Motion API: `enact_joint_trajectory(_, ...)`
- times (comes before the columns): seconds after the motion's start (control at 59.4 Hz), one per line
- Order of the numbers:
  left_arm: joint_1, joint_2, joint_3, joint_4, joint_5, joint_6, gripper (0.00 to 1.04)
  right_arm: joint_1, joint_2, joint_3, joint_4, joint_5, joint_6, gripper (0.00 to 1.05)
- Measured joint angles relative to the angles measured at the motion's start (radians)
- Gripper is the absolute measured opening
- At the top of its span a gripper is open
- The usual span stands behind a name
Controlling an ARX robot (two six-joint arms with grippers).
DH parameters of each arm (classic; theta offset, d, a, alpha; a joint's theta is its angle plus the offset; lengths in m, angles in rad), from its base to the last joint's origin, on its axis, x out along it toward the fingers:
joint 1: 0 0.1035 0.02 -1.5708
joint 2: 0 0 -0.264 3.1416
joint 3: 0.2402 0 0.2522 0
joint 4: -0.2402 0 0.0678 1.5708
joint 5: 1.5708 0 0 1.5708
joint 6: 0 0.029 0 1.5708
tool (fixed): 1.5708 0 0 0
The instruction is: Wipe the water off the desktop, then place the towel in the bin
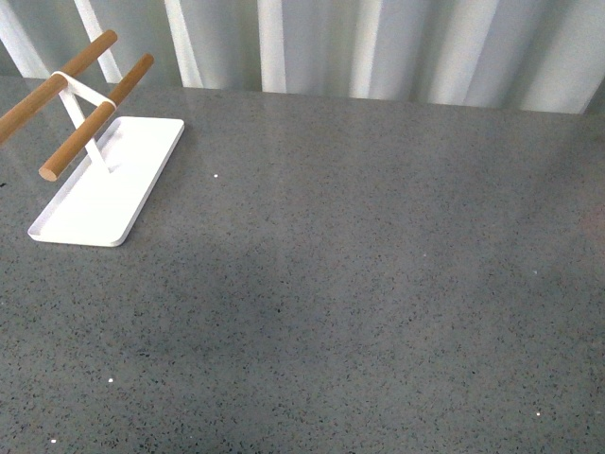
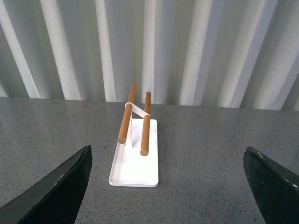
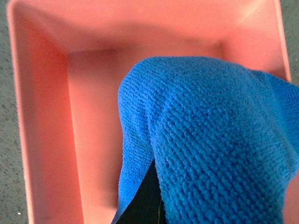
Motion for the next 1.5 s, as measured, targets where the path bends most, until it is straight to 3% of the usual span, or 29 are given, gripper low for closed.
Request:
enact_joint_trajectory(0.05,0.0,0.0,0.0,0.0,0.0,0.0,0.98,0.001,0.016,0.001,-0.006,0.032,-0.018,0.07)
enact_joint_trajectory(0.303,0.0,0.0,0.0,0.0,0.0,0.0,0.98,0.006,0.083,0.004,-0.048,0.141,-0.101,0.47)
enact_joint_trajectory(0.454,0.0,0.0,0.0,0.0,0.0,0.0,0.98,0.006,0.085,0.01,-0.055,0.152,-0.134,0.77)
enact_joint_trajectory(0.606,0.0,0.0,0.0,0.0,0.0,0.0,0.98,0.002,0.085,0.026,-0.064,0.14,-0.137,1.0)
enact_joint_trajectory(0.757,0.0,0.0,0.0,0.0,0.0,0.0,0.98,-0.006,0.071,0.064,-0.092,0.082,-0.122,0.98)
enact_joint_trajectory(1.043,0.0,0.0,0.0,0.0,0.0,0.0,0.98,0.019,-0.109,0.061,-0.078,-0.132,-0.05,0.98)
enact_joint_trajectory(1.262,0.0,0.0,0.0,0.0,0.0,0.0,0.98,0.132,-0.431,-0.213,0.119,-0.274,-0.012,0.98)
enact_joint_trajectory(1.498,0.0,0.0,0.0,0.0,0.0,0.0,0.98,0.312,-0.751,-0.569,0.208,-0.283,0.0,0.97)
